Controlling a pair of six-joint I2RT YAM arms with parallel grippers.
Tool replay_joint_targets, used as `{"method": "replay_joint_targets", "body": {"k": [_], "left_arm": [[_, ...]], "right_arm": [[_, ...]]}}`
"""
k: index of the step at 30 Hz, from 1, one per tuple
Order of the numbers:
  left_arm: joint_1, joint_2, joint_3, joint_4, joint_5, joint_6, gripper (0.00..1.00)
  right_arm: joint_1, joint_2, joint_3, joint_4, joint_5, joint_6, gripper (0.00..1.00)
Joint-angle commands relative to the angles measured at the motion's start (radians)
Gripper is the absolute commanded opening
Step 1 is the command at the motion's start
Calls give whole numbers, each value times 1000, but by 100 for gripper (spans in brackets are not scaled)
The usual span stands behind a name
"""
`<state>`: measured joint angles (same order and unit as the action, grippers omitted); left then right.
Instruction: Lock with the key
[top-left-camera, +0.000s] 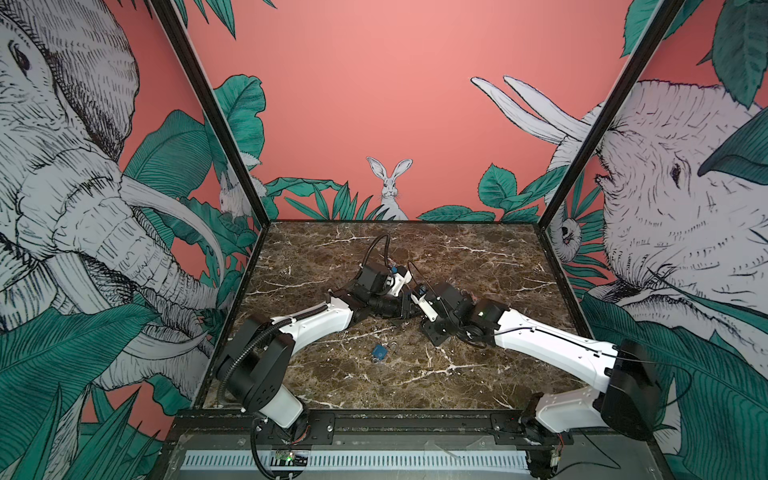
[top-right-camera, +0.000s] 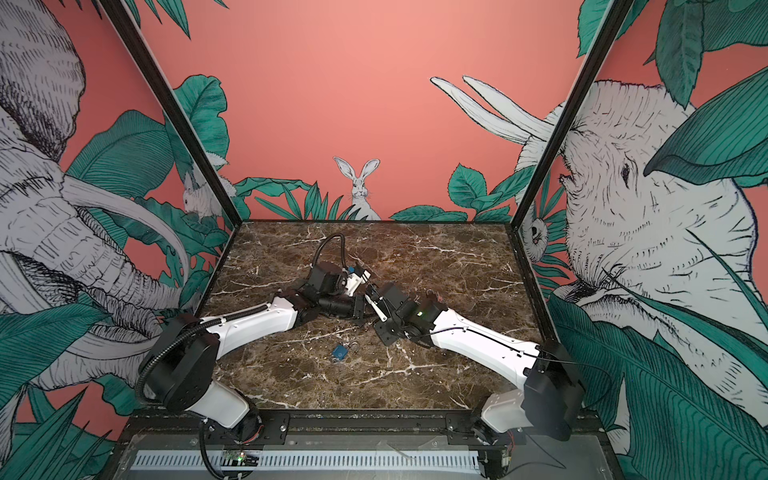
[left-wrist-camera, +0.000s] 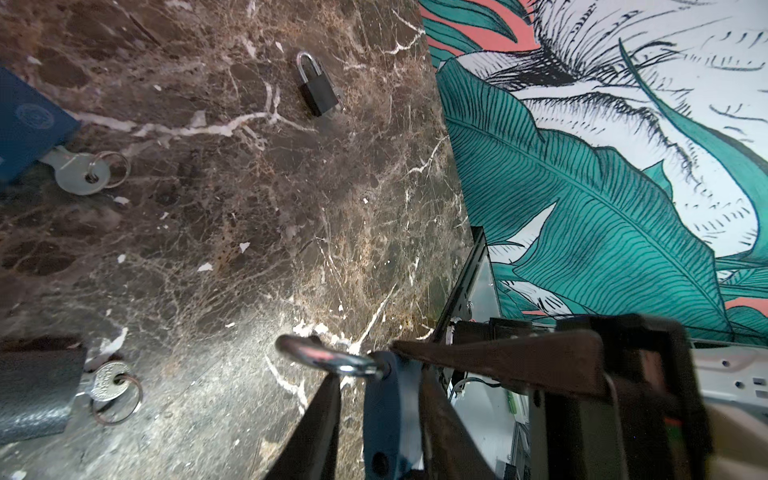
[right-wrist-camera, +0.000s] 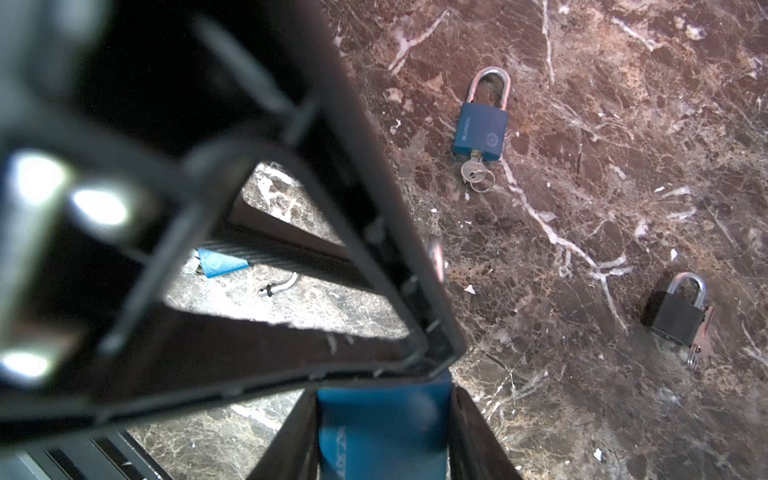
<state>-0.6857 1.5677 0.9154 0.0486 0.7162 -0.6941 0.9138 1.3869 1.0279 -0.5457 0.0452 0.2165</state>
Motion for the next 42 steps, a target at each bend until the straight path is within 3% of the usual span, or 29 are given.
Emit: {"method": "replay_joint_targets", "body": {"k": [1, 22, 33, 40, 42], "left_arm": [[-5, 11, 15, 35, 14, -14, 34], [-9, 89, 42, 122, 34, -67, 30], [-9, 110, 42, 126, 46, -74, 20], [-9, 118, 41, 120, 43, -70, 0], [-9, 117, 33, 130, 35, -76, 0]], "right_arm": [[14, -3, 40, 30, 20, -8, 14], [36, 18, 49, 41, 16, -12, 13], [38, 21, 50, 43, 33, -19, 13], [40, 14, 46, 50, 43, -18, 13], [39, 10, 40, 55, 46, -14, 21]]}}
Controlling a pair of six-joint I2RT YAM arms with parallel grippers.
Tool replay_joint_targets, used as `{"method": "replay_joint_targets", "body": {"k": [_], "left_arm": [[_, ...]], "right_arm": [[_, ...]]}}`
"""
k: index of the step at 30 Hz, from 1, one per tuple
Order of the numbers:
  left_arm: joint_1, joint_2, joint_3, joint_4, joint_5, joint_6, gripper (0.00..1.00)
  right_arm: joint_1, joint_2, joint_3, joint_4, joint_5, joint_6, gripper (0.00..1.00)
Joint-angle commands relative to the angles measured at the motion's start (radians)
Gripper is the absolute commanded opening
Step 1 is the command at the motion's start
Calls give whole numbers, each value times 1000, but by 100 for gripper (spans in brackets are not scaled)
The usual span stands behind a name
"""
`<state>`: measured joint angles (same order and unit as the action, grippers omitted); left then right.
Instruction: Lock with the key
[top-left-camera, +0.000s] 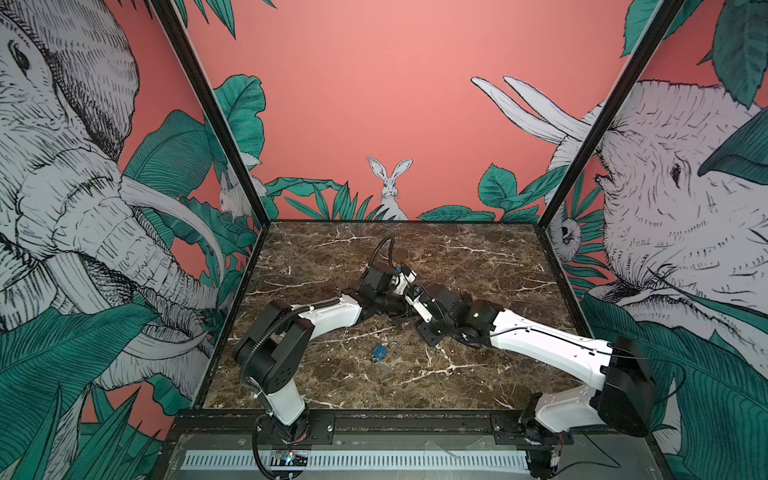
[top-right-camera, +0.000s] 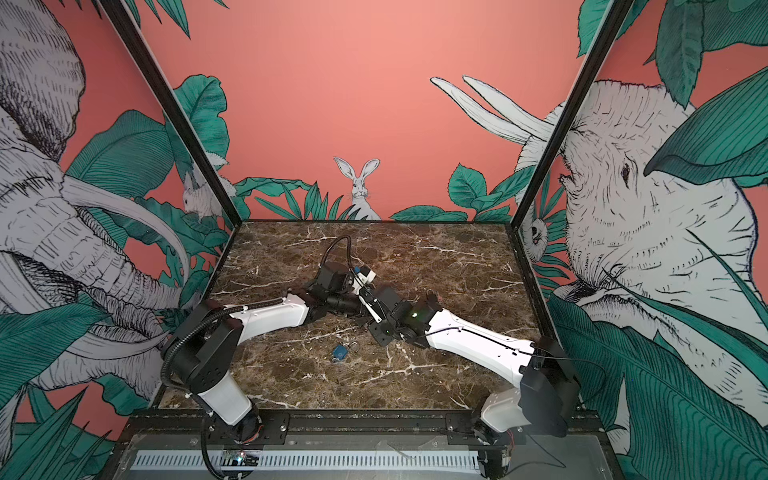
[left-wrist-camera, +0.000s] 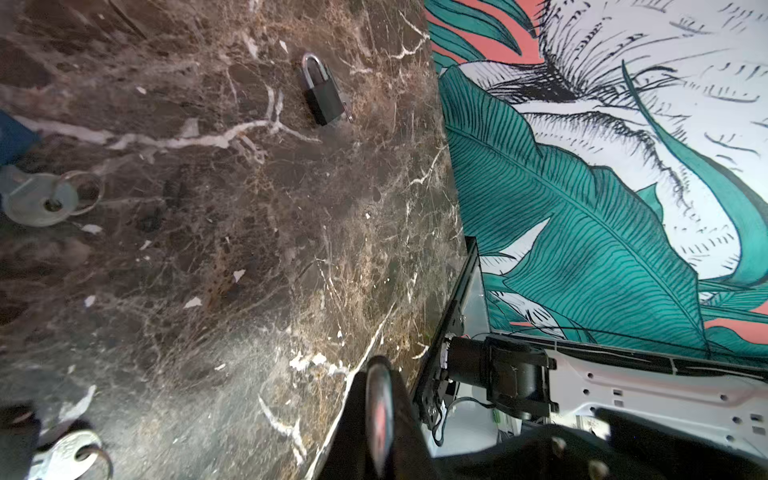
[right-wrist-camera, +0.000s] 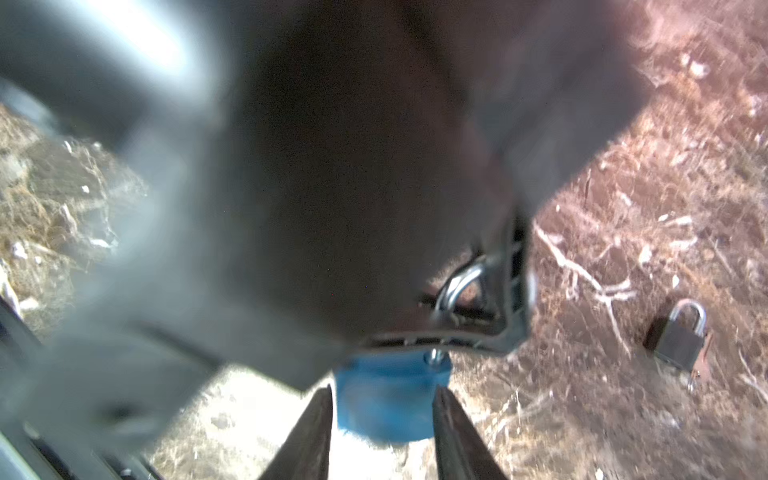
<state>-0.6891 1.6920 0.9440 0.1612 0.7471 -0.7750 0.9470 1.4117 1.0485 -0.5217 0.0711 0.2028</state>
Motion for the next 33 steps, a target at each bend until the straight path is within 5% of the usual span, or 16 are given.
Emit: {"method": "replay_joint_targets", "body": {"k": [1, 4, 8, 20, 33], "left_arm": [[-6, -10, -3, 32, -3, 1, 0], [-6, -21, -22, 82, -22, -21, 0], [-5, -37, -14, 132, -41, -51, 0], [-6, -55, 110, 149, -66, -145, 0], [-5, -131, 121, 59, -120, -165, 0]], "right_arm": [[6, -17, 16, 34, 22, 6, 32], [4, -47, -14, 56, 5, 35, 49], [-3, -147, -89, 108, -20, 88, 56], [-258, -439, -304, 318, -212, 143, 59], [-272, -433, -378, 493, -258, 103, 57]]}}
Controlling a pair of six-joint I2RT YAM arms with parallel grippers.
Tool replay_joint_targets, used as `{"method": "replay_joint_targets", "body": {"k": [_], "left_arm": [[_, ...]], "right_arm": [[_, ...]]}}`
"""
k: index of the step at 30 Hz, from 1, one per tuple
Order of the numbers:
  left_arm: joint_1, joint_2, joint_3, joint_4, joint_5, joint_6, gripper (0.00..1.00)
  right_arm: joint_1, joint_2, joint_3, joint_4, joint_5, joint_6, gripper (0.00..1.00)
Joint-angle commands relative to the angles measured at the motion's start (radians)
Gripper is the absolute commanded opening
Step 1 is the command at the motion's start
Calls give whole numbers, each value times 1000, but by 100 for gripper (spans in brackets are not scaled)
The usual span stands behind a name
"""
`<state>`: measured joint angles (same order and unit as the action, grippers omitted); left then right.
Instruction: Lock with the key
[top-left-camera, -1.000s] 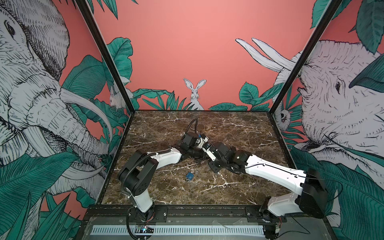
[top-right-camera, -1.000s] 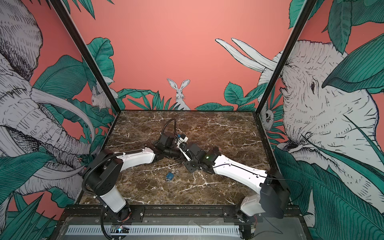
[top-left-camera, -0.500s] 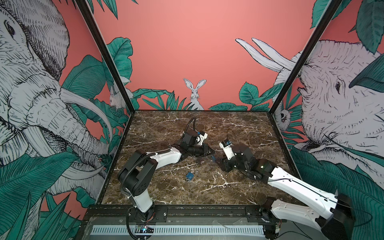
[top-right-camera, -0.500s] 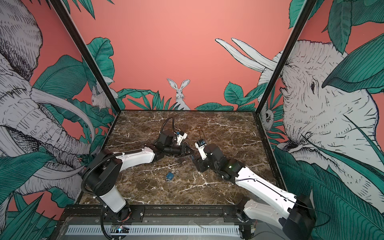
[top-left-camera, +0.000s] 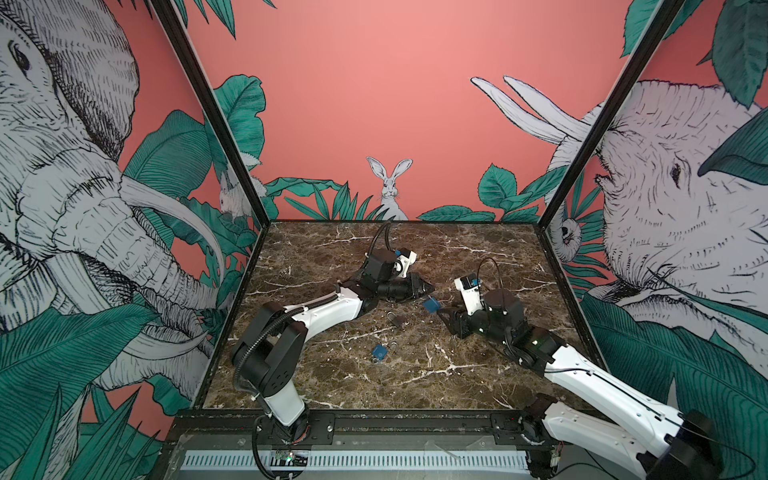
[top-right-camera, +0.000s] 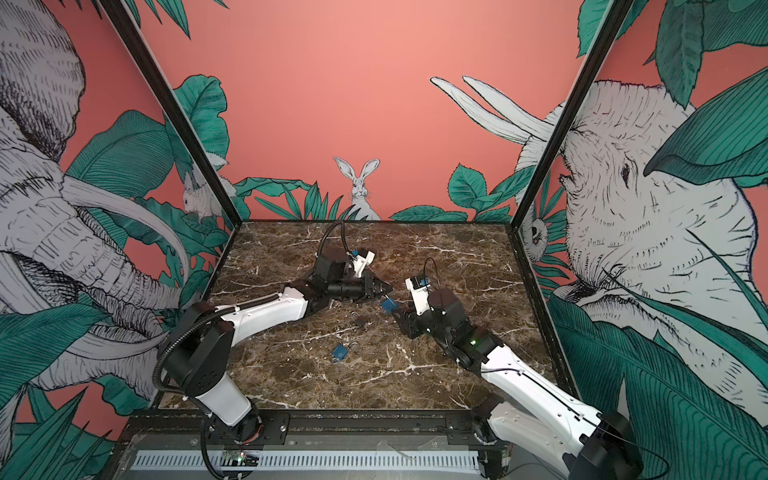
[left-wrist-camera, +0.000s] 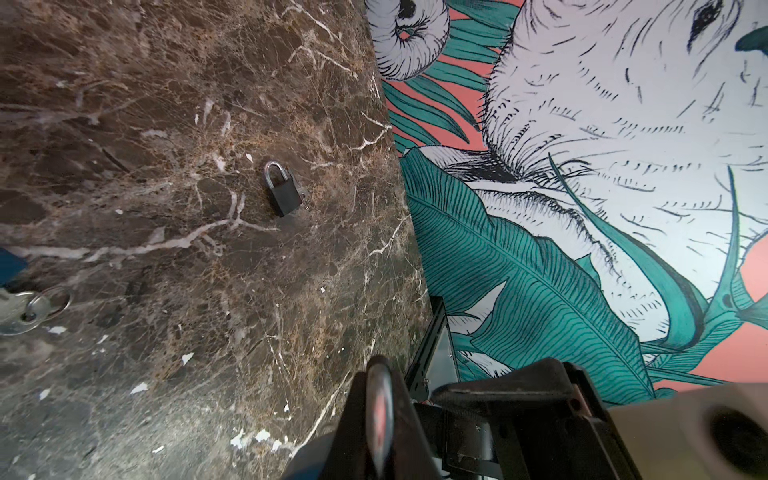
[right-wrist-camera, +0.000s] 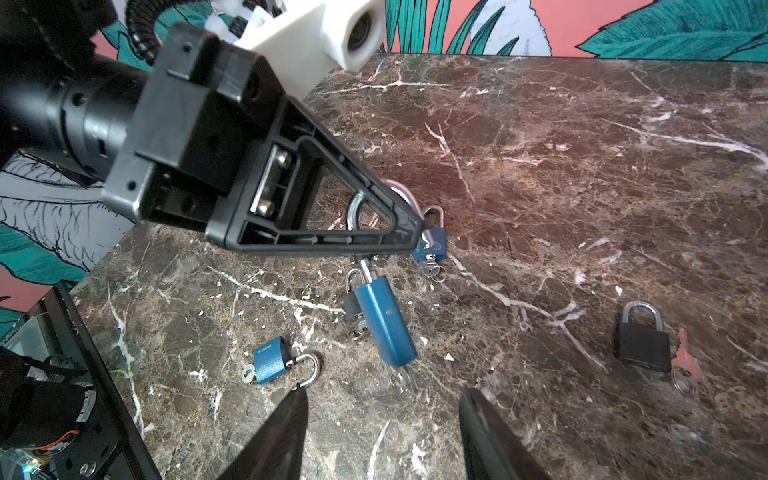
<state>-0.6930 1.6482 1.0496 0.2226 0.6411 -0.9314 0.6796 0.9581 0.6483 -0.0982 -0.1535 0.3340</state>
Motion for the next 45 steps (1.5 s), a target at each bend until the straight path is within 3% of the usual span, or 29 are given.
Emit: {"method": "replay_joint_targets", "body": {"k": [1, 17, 25, 45], "left_arm": [[-1, -96, 18, -17, -19, -5, 0], [-2, -154, 23, -77, -24, -12, 0], [-2, -153, 36, -73, -19, -18, 0], [-2, -143, 32, -38, -9, -45, 0]], "right_arm": [[-4, 28, 29, 66, -29, -34, 57], [-3, 83, 45, 165, -76, -71, 47], [-3, 138, 70, 187, -78, -85, 35], [-4, 205, 106, 187, -61, -119, 33]]}}
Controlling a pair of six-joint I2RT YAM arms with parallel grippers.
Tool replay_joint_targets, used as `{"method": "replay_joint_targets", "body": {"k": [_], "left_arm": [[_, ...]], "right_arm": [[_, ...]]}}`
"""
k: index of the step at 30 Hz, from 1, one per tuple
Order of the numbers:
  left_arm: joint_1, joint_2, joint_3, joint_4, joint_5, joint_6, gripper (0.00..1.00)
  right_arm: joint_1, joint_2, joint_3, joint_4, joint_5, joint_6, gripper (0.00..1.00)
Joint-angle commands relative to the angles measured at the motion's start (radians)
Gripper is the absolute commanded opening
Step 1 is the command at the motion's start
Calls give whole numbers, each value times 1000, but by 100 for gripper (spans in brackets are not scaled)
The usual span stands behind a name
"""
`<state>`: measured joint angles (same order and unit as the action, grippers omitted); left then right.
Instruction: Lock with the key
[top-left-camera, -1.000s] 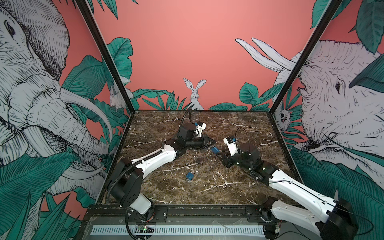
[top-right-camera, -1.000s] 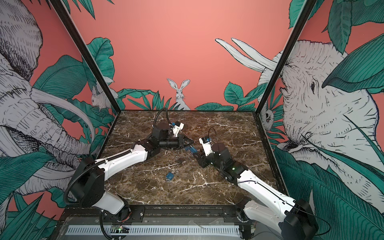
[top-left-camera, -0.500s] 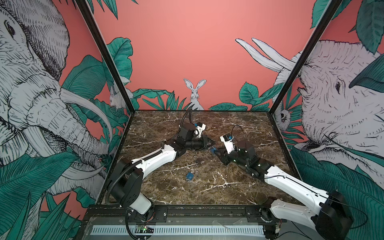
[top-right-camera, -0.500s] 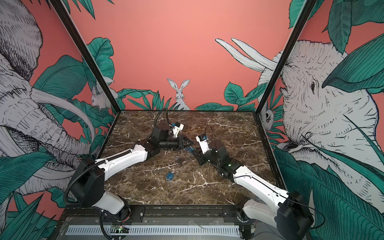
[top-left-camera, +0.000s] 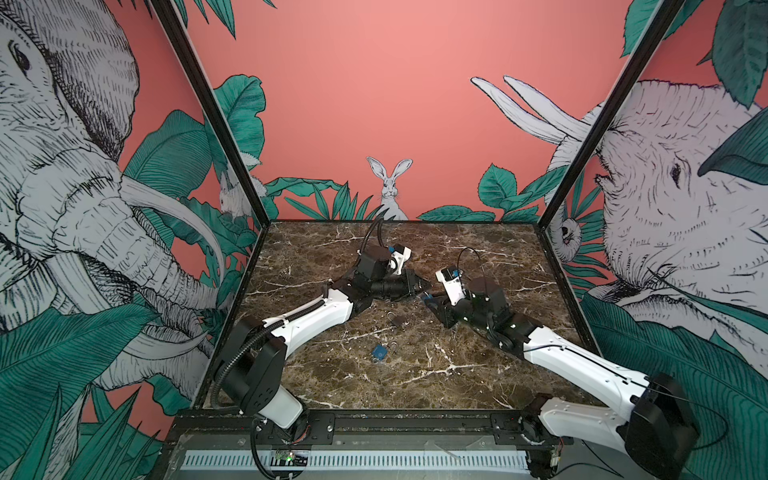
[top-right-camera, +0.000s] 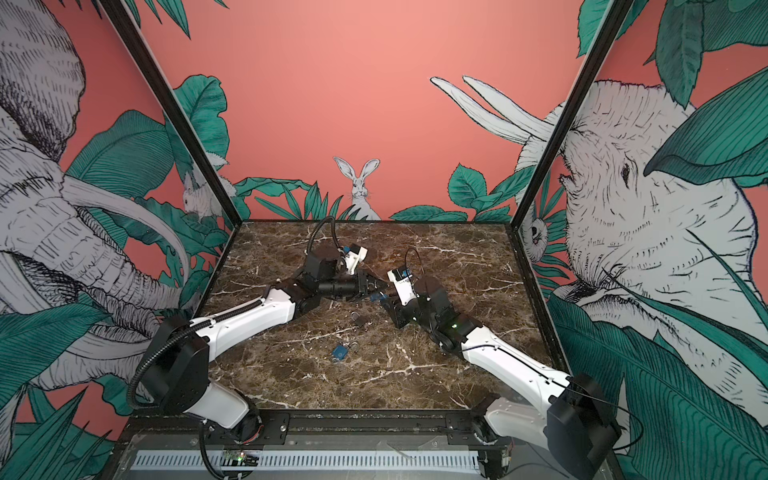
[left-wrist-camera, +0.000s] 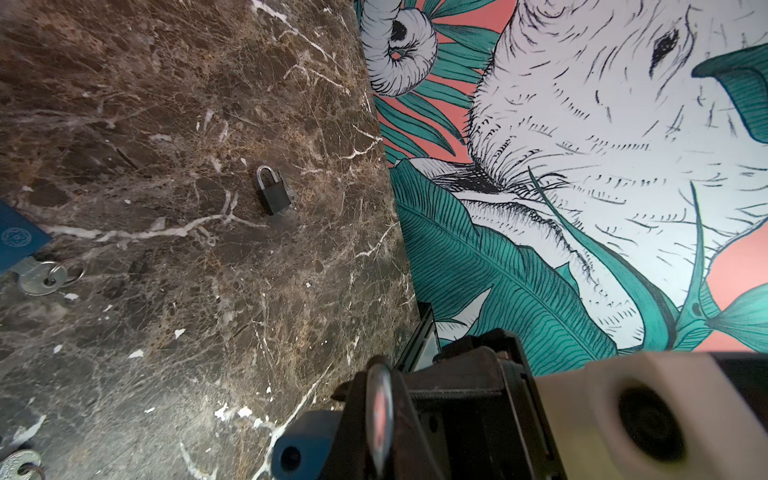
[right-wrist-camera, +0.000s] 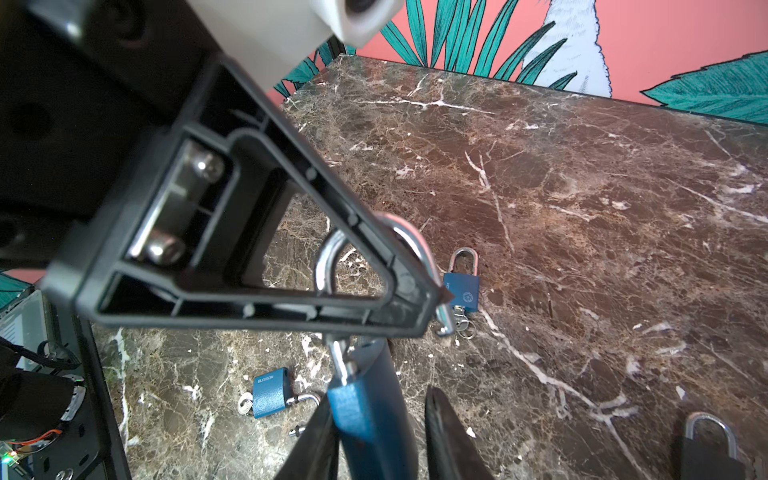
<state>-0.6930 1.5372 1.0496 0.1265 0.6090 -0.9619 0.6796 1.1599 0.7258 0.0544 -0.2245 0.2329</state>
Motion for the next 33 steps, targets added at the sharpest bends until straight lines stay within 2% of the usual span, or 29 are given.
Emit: {"method": "replay_joint_targets", "body": {"k": [1, 33], "left_arm": [[-2, -32, 32, 60, 23, -14, 0], [-1, -49, 23, 81, 12, -23, 0]], "right_arm": [[-4, 5, 30, 34, 10, -21, 33], [-4, 32, 37, 4, 20, -24, 34]]}}
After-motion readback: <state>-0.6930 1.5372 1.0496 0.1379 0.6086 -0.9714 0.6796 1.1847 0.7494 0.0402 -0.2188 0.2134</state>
